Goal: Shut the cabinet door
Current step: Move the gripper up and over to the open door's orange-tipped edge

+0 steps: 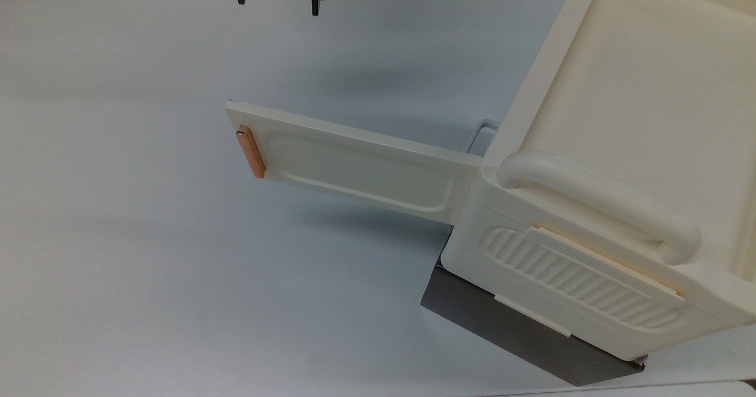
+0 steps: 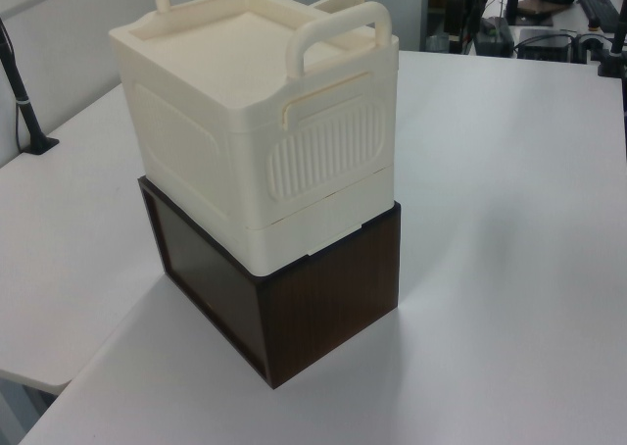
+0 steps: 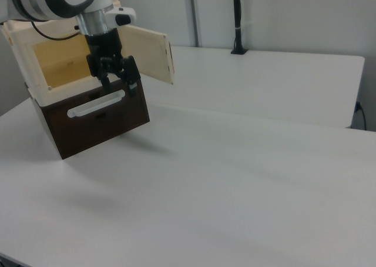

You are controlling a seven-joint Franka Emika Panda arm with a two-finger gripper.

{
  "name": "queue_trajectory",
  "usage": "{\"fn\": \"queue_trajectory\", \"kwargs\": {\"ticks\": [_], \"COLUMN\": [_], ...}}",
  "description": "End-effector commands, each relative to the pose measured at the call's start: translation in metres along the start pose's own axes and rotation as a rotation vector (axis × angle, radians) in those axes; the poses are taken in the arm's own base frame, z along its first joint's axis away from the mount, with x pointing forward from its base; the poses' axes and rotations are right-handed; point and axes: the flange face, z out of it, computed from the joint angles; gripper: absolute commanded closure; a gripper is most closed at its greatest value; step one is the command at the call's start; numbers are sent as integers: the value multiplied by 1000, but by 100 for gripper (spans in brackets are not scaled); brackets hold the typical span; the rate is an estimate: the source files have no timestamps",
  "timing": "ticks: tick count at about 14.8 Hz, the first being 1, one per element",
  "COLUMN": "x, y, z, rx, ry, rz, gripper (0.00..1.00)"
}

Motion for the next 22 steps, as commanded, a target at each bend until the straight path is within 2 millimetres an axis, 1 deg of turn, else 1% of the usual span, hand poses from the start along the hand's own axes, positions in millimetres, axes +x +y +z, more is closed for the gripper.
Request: {"fn": "queue_trajectory", "kwargs": {"ticks": [1,3,8,10,11,12,13,14,15,16,22], "x": [-3,-4,-4,-4,-3,-3,-2,-2,-1,-1,2], "y": [12,15,8,8,8,8,8,7,8,7,7], "z": [-9,-10,-10,-10,-9,-8,-8,-8,-7,-7,-3], "rx": [50,50,50,49,46,49,50,52,51,51,51], "ry": [18,18,15,15,14,14,17,20,20,20,17], "rz": [39,42,39,28,28,28,30,28,28,19,-1], "gripper": [0,0,0,0,3,18,54,77,93,100,100]}}
